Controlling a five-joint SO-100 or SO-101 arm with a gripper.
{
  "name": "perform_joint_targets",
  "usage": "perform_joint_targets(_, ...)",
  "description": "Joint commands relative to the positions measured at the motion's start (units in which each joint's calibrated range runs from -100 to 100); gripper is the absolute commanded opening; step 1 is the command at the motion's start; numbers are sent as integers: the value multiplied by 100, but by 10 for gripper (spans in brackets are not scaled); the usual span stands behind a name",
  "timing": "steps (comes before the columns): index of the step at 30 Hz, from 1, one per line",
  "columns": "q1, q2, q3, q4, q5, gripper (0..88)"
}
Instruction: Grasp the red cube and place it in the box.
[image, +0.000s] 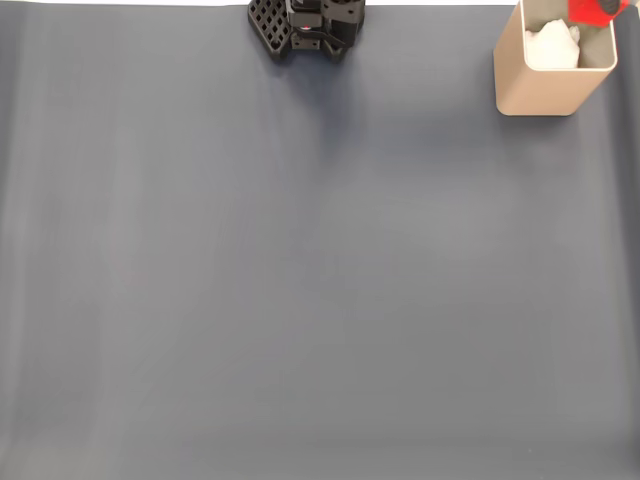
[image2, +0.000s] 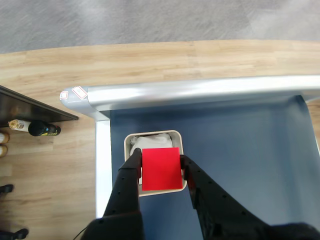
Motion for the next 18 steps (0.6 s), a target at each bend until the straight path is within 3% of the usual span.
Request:
perform_joint_targets(1, -43, -337, 147, -208, -44, 1)
perform_joint_targets(18, -1, -666, 786, -495, -142, 9)
